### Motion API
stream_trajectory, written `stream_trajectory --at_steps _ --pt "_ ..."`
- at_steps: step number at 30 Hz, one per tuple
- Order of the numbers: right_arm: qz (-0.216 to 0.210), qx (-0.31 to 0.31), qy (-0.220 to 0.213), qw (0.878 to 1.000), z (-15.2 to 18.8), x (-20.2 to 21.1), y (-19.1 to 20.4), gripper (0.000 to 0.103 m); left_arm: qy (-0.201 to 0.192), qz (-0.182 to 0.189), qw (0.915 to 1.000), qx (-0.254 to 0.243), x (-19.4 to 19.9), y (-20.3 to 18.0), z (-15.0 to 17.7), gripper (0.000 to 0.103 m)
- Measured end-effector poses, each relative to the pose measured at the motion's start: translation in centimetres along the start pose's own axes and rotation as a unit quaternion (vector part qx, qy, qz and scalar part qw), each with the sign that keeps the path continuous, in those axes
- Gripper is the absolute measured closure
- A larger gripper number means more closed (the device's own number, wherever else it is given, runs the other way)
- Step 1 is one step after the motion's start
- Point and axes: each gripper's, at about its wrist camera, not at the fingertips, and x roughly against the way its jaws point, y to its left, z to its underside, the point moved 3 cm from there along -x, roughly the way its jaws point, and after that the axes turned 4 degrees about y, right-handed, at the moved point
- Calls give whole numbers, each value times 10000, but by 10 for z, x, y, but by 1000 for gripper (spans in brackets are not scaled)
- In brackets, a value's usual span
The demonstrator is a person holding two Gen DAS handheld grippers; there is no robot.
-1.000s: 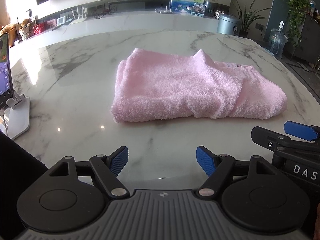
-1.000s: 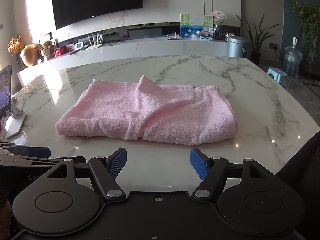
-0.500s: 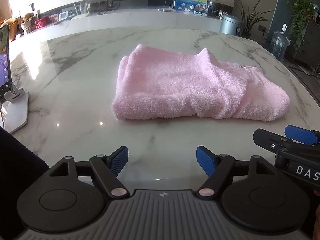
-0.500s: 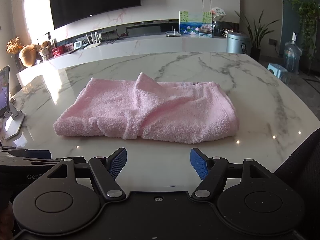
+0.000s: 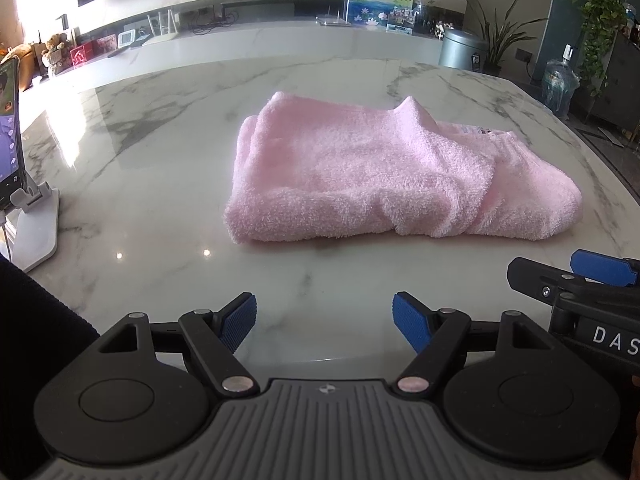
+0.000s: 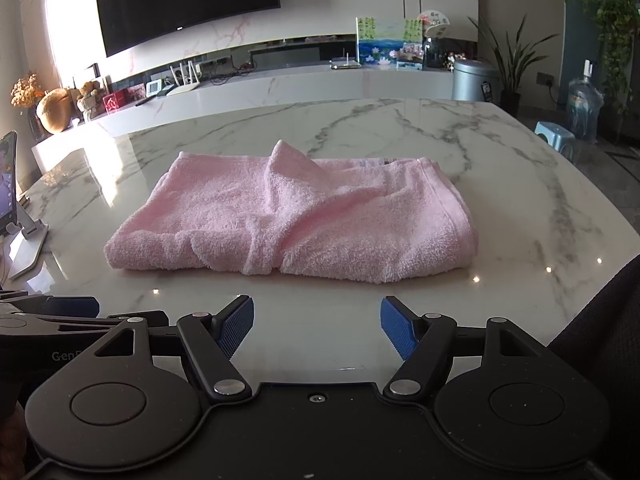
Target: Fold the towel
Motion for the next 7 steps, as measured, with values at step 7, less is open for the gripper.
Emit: stream_trajectory --at_steps 7 --pt "2 -15 16 10000 0 0 -1 34 -49 -8 10000 -41 1 -1 0 28"
